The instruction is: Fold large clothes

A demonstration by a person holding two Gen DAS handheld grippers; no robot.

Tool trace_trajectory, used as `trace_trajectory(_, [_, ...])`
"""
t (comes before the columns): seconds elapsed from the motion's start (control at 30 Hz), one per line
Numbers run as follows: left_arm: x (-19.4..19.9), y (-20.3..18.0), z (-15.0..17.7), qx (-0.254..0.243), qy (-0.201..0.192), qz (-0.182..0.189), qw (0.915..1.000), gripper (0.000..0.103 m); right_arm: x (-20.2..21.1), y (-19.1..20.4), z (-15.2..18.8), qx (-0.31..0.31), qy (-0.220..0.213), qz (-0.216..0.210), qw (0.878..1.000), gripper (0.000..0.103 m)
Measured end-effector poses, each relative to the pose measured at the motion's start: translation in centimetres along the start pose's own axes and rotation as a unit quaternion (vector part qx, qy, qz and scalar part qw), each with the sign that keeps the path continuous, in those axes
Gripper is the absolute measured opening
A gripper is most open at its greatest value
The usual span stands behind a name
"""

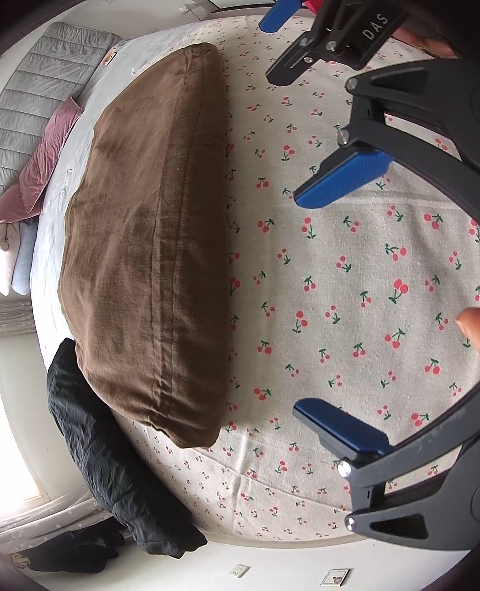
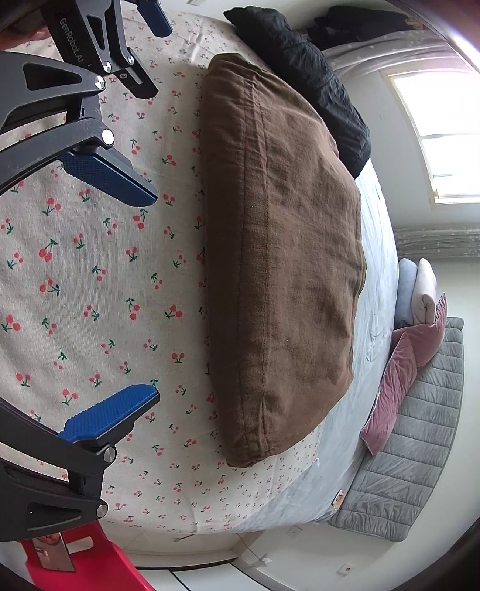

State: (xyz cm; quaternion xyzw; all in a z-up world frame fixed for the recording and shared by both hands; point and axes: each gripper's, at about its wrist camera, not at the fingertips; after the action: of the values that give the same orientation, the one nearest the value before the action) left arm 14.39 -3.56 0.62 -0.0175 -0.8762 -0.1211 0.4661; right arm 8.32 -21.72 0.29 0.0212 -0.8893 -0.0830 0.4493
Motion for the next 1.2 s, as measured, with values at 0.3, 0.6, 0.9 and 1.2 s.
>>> trace_trajectory(0.3, [0.1,-0.5,0.3,-0.008,0.002,0.006,1.0,0.102,-0.1,-0.2,0.1,-0.002,0.001,0.001,1.0,0.098])
trace_trajectory(0.6, [0.1,-0.8,0.4,-0.011,0.006,0.011,0.9999,0.102,-0.4,-0.3,0.2,-0.002,0.006,0.0,1.0,0.098])
trace_trajectory(0.9, [0.2,-0.9,0.5,-0.014,0.007,0.015,0.9998,0.102,-0.4,-0.4,0.2,-0.004,0.006,0.001,1.0,0.098])
trace_trajectory(1.2, [0.2,-1.1,0.5,-0.015,0.009,0.017,0.9997,0.102,-0.5,-0.4,0.2,-0.004,0.008,0.001,1.0,0.098])
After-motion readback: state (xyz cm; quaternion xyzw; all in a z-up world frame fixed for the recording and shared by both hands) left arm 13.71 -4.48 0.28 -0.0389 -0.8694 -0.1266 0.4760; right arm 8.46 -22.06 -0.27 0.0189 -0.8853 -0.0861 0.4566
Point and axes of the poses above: each gripper's, at about its wrist camera, not at the fingertips, and x roughly against the way its jaws point, y to its left, z to its underside, and after that the axes turned 8 degrees about -z, right-handed
